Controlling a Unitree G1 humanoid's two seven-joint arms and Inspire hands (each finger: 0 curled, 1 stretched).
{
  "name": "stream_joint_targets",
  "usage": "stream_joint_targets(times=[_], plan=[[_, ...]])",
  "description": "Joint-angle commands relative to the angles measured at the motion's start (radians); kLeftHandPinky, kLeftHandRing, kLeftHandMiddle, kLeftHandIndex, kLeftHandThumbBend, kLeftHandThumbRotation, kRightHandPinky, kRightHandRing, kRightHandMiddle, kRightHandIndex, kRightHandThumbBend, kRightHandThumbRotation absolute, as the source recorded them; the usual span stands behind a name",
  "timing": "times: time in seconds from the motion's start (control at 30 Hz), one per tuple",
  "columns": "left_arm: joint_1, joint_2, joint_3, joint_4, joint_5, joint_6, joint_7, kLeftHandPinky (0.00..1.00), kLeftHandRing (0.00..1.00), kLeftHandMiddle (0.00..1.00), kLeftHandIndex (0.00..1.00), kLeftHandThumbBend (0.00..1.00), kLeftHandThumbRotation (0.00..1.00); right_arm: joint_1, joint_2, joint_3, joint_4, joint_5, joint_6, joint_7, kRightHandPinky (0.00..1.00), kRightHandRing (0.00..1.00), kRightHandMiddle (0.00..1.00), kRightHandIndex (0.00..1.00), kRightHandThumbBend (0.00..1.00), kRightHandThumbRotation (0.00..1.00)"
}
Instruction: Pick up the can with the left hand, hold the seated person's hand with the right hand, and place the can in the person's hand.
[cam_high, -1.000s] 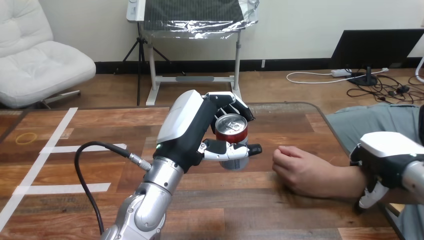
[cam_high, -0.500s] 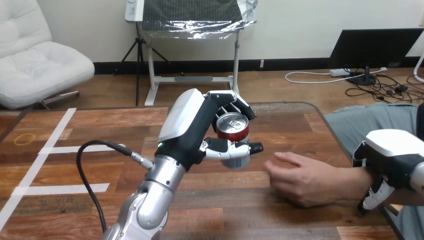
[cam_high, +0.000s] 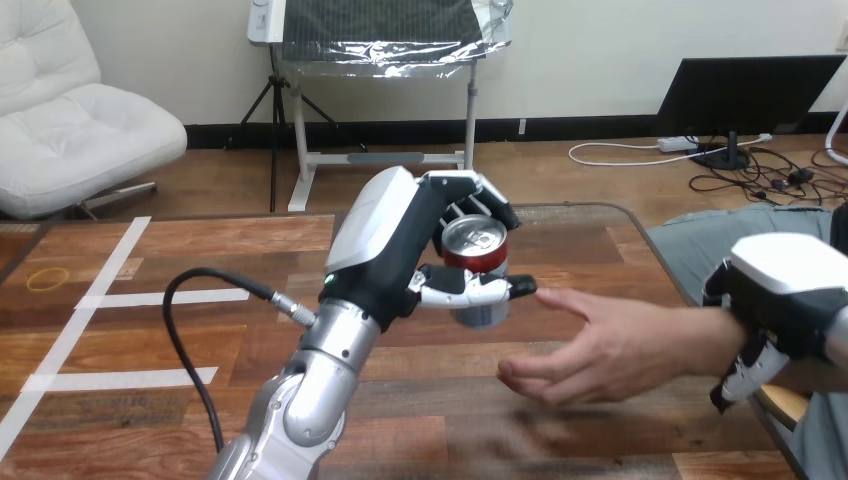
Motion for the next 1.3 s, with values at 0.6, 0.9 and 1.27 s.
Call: stream_joint_targets(times=[0.6, 0.9, 1.27], plan=[[-0.149, -0.059, -0.034, 0.019, 0.004, -0.01, 0.024, 0.33, 0.38, 0.45, 0.49, 0.62, 0.0, -0.093, -0.012, -0.07, -0.179, 0.013, 0.011, 0.045, 0.11, 0.17, 0.26, 0.47, 0.82, 0.0], [-0.163, -0.083, -0.049, 0.042, 0.003, -0.021, 0.041, 0.33, 0.38, 0.45, 0.49, 0.62, 0.0, -0.101, -0.009, -0.067, -0.186, 0.015, 0.011, 0.055, 0.11, 0.18, 0.26, 0.46, 0.82, 0.0], [-0.167, -0.113, -0.068, 0.059, -0.001, -0.028, 0.053, 0.33, 0.38, 0.45, 0.49, 0.61, 0.0, -0.111, -0.001, -0.067, -0.194, 0.019, 0.021, 0.076, 0.14, 0.2, 0.29, 0.46, 0.81, 0.0]])
